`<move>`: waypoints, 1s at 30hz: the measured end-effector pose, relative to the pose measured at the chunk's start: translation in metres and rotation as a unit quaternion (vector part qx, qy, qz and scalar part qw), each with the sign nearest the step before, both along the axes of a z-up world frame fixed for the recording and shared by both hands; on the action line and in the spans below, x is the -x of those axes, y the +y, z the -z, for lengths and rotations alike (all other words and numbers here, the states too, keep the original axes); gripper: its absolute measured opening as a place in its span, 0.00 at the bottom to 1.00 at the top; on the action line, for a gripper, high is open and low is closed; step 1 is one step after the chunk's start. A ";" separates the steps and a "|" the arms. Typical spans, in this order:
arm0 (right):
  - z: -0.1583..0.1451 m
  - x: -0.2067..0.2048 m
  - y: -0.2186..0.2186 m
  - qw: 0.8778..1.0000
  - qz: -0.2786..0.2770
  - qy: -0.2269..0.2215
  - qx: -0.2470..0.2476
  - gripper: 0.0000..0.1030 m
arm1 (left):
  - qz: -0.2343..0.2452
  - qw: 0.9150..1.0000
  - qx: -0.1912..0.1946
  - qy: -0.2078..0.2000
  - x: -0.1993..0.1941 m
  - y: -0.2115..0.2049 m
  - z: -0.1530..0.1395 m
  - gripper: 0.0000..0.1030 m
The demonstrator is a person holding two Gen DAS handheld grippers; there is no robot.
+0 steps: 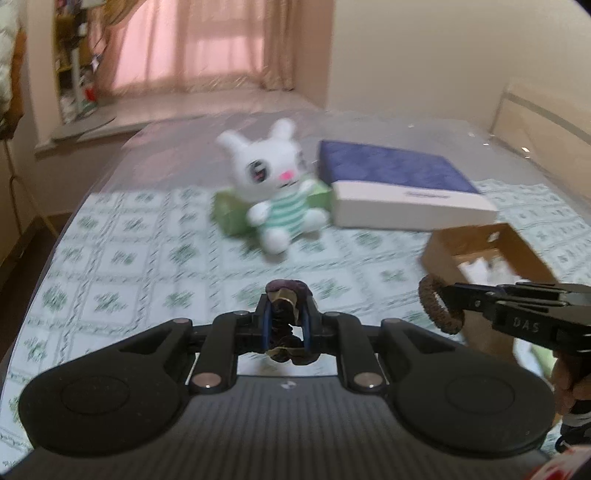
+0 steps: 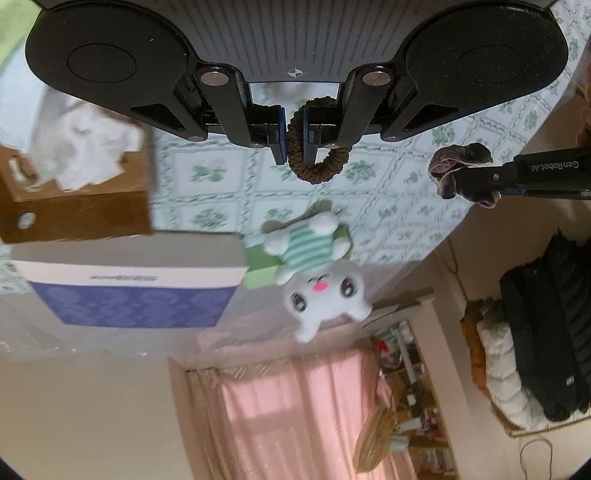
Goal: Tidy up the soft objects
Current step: 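Carry the purple item and hair tie over the box and open both grippers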
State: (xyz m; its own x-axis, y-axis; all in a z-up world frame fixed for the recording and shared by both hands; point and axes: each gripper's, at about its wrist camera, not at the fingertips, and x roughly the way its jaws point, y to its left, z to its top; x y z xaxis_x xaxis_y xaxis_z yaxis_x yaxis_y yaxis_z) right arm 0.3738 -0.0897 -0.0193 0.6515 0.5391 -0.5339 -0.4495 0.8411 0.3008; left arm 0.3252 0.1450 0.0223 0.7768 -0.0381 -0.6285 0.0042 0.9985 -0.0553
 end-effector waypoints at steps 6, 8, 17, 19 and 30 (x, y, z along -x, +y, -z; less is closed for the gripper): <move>-0.018 0.011 -0.056 0.999 0.035 -0.014 -0.001 0.08 | 0.048 0.999 0.007 -0.012 -0.006 -0.058 -0.016 0.14; -0.023 0.014 -0.080 0.998 0.052 -0.019 0.001 0.08 | 0.064 0.998 0.010 -0.011 -0.010 -0.078 -0.018 0.14; -0.027 0.014 -0.175 0.992 0.122 -0.018 0.023 0.08 | 0.130 0.991 0.018 0.004 -0.035 -0.166 -0.009 0.14; -0.025 0.009 -0.189 0.991 0.130 -0.017 0.029 0.08 | 0.140 0.990 0.019 0.010 -0.044 -0.182 -0.006 0.14; -0.002 -0.034 -0.213 0.989 0.137 0.002 0.051 0.09 | 0.161 0.986 0.004 0.044 -0.106 -0.233 0.015 0.15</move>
